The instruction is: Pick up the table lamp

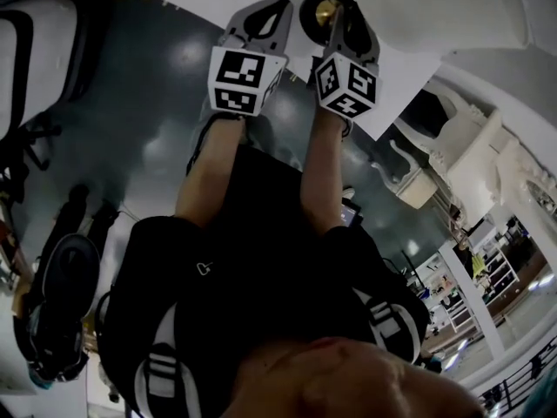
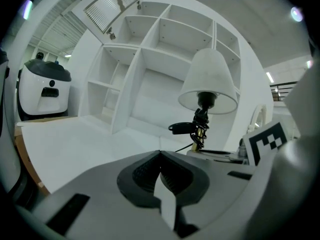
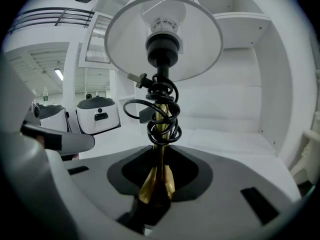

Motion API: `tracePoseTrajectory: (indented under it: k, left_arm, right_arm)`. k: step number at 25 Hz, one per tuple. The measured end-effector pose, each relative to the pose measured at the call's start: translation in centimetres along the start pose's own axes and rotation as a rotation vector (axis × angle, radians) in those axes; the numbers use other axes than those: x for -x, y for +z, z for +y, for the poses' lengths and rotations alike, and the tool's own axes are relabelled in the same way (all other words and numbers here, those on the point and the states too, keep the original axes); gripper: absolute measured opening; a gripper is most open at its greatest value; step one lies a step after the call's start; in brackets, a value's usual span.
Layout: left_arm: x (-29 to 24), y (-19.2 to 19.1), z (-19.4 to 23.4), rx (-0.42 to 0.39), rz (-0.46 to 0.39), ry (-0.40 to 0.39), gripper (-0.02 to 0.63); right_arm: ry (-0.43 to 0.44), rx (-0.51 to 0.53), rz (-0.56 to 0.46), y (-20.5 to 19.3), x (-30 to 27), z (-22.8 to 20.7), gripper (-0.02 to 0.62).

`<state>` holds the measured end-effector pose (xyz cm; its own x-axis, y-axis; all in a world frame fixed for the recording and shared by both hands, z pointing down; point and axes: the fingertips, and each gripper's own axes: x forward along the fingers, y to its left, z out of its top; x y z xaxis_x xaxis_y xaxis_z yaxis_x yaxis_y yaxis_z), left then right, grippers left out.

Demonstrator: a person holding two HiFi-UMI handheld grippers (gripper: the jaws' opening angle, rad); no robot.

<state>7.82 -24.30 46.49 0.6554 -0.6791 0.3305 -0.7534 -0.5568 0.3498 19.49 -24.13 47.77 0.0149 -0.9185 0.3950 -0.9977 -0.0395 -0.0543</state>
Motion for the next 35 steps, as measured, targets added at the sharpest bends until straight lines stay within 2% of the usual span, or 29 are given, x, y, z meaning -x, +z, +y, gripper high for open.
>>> tracePoseTrajectory:
  k: [11, 23, 29, 35]
  left_arm:
    - [3.9, 3.4, -5.4, -0.105, -0.085, -0.023, 0.009]
    - [7.5, 7.7, -10.6, -0.203, -0.166, -0.061, 0.009]
    - [9.1, 8.8, -13.0, -0.236, -0.192, -0.086, 0.009]
    - [10.7, 8.7, -15.7, -0.262, -0.206, -0.122, 0.009]
  right_arm:
    - [0.003, 0.007, -0.056, 3.3, 6.7, -0.7, 0.112]
    - [0.014, 0.041, -0.164, 9.1, 13.7, -1.1, 0.112]
    - [0.027, 0.036, -0.204, 11.2, 17.3, -1.8, 0.112]
    - [0.044, 0.019, -0.223, 11.5, 20.4, -2.1, 0.110]
